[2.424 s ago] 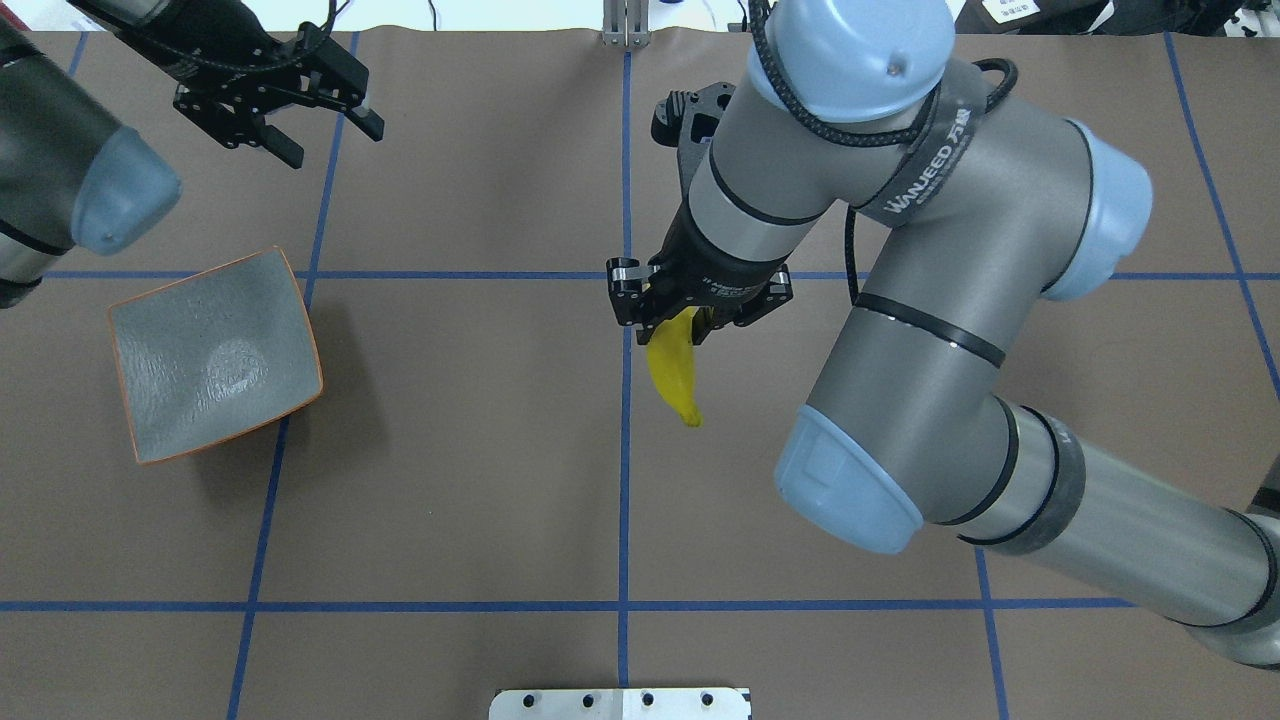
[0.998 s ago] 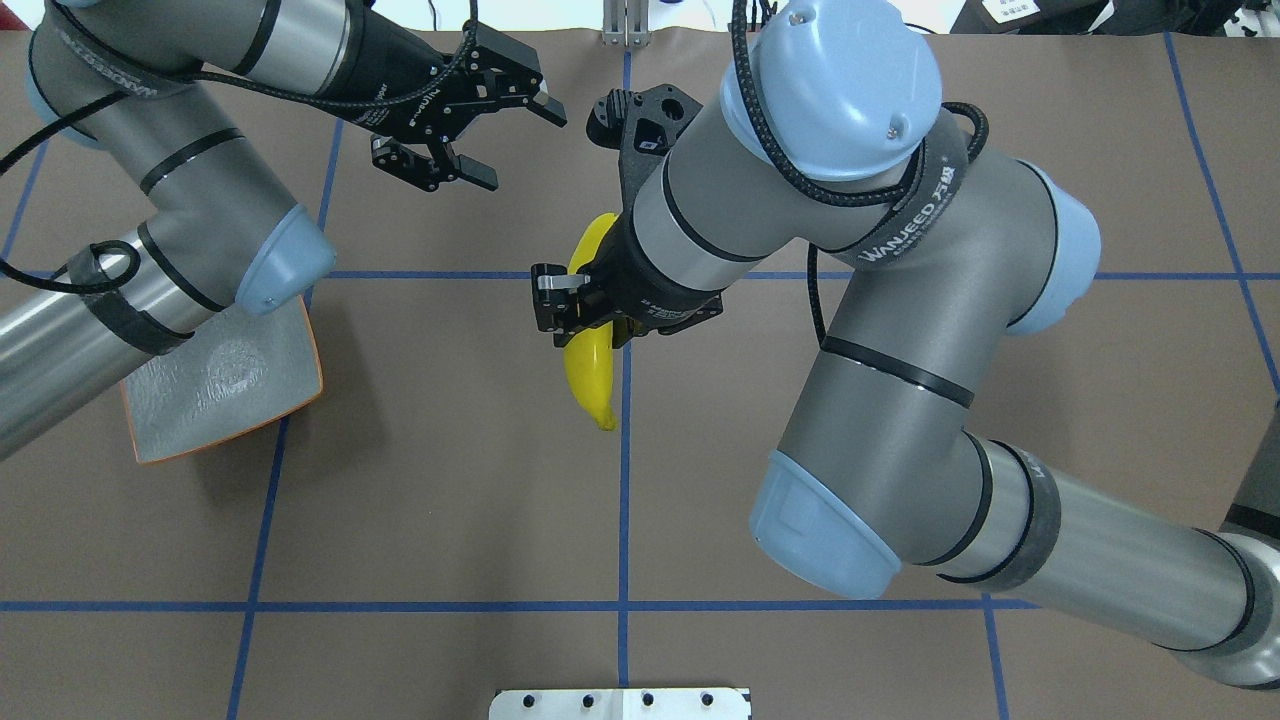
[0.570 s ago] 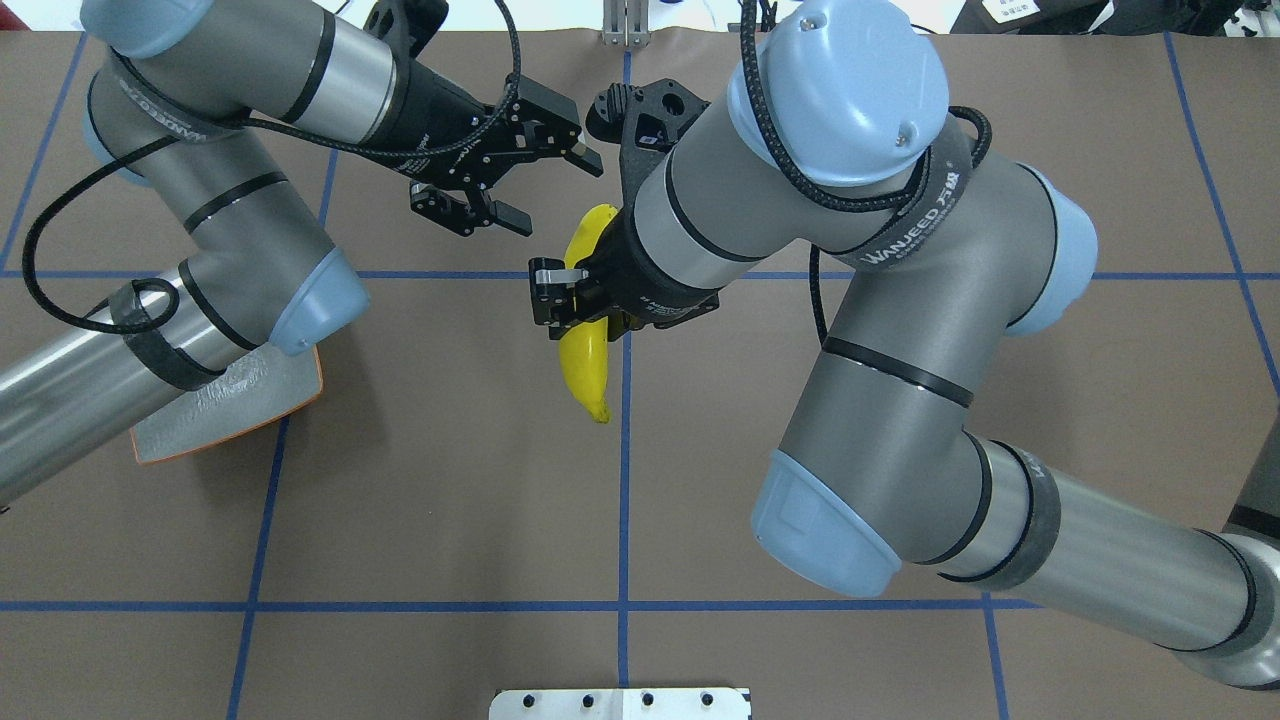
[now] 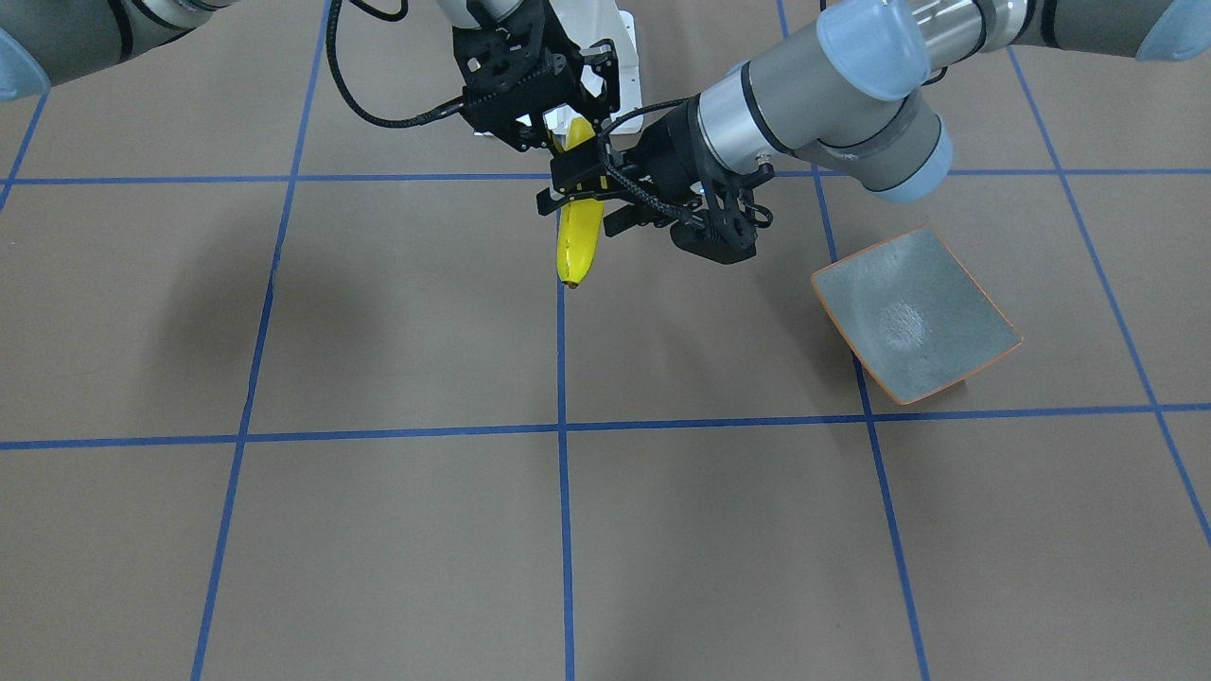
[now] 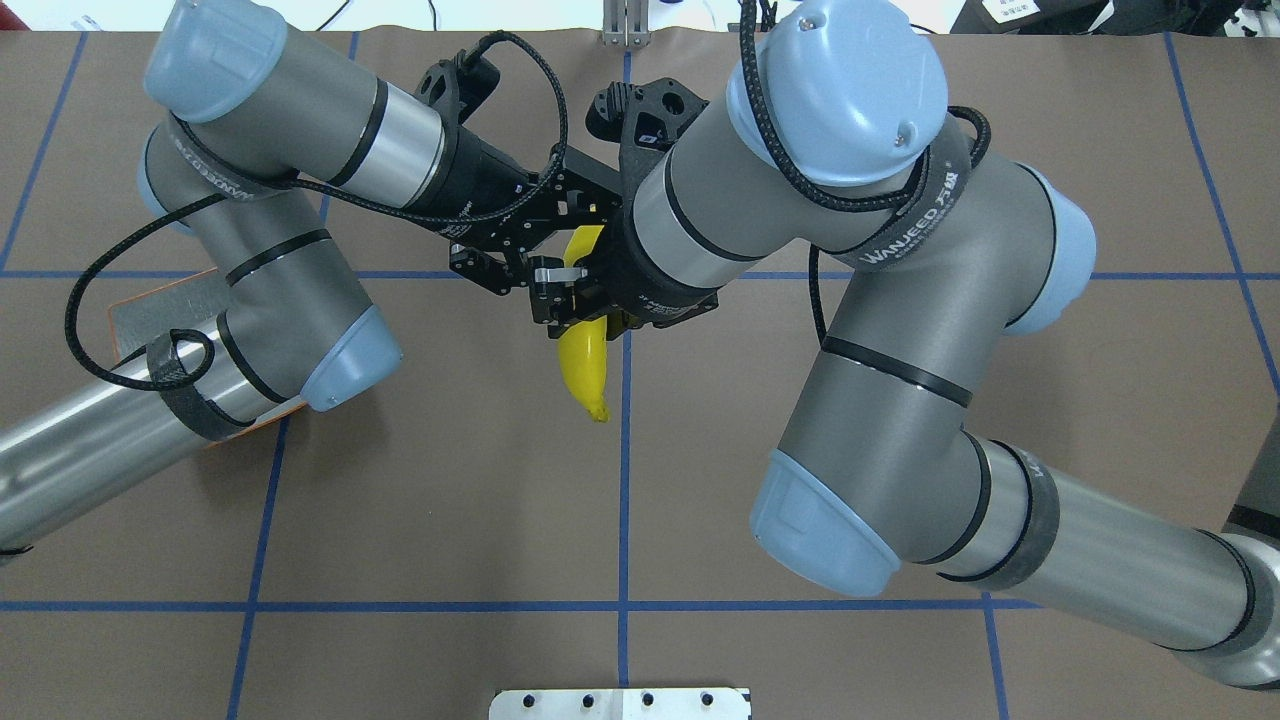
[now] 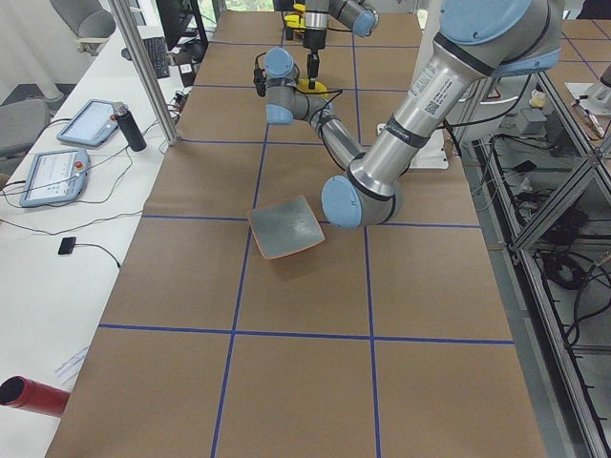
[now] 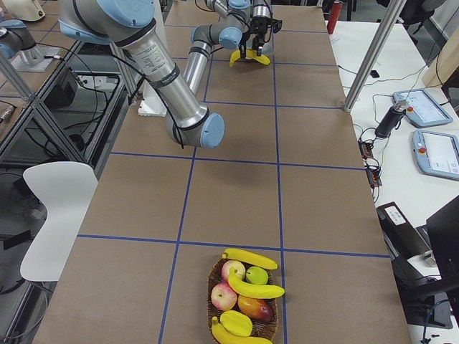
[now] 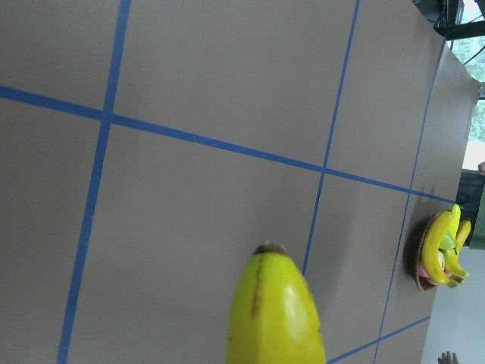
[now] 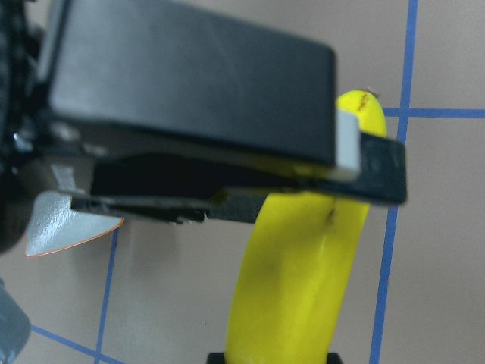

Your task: Transfer all bananas from basket to plate

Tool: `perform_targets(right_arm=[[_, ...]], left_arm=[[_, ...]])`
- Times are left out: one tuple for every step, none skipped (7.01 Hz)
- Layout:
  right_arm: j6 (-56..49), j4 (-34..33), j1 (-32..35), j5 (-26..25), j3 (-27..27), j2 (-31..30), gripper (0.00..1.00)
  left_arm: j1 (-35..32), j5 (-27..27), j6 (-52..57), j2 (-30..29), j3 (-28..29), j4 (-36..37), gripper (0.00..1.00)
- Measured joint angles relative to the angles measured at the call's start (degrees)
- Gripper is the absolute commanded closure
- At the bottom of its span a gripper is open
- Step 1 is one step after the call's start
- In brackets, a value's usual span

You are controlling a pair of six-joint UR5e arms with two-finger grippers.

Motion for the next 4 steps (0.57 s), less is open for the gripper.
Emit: perform_targets(right_arm=[[0.0, 0.1, 0.0, 0.0, 0.0, 0.0, 1.00], [0.0, 0.2, 0.0, 0.0, 0.0, 0.0, 1.00], [0.0, 0.2, 0.0, 0.0, 0.0, 0.0, 1.00], [0.0, 0.2, 0.0, 0.0, 0.0, 0.0, 0.61]], left_arm=[[0.2, 0.0, -0.1, 0.1, -0.4, 0.0, 0.60], [0.3, 0.0, -0.1, 0.2, -0.7, 0.0, 1.00], [0.3, 0.0, -0.1, 0.4, -1.0, 0.0, 1.00], [0.2, -0.1, -1.0, 0.6, -1.5, 0.2, 1.00]])
